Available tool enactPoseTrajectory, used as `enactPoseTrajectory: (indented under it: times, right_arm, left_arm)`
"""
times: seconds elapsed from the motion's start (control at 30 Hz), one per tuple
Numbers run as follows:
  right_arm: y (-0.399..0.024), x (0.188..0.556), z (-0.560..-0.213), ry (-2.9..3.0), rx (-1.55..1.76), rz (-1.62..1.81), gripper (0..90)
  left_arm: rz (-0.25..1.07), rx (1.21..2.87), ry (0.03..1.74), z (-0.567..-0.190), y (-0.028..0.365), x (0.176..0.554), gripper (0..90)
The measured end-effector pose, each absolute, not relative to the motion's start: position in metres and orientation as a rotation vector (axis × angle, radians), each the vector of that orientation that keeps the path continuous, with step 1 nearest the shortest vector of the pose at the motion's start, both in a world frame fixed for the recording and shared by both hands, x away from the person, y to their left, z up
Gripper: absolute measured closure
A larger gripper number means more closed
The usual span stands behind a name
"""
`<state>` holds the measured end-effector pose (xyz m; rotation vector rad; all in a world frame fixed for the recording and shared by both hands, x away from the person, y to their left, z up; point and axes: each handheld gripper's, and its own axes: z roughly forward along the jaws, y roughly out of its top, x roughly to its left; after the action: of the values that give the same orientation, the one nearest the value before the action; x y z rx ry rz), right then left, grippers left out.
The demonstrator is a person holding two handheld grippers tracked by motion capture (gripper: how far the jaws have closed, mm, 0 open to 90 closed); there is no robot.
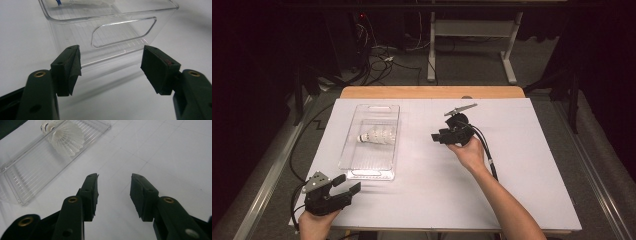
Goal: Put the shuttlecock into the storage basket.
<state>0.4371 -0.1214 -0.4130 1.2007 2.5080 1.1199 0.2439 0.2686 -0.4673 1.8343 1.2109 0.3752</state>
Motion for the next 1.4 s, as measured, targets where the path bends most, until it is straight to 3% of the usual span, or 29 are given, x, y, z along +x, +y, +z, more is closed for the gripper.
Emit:
enactPoseTrajectory:
  times: [1.4]
  right_arm:
    - [-0.150,0.423,-0.425,2.492,1.237,1.089,58.3]
  left_arm:
    - [0.373,1.834,1.212,-0.467,0.269,0.244,32.9]
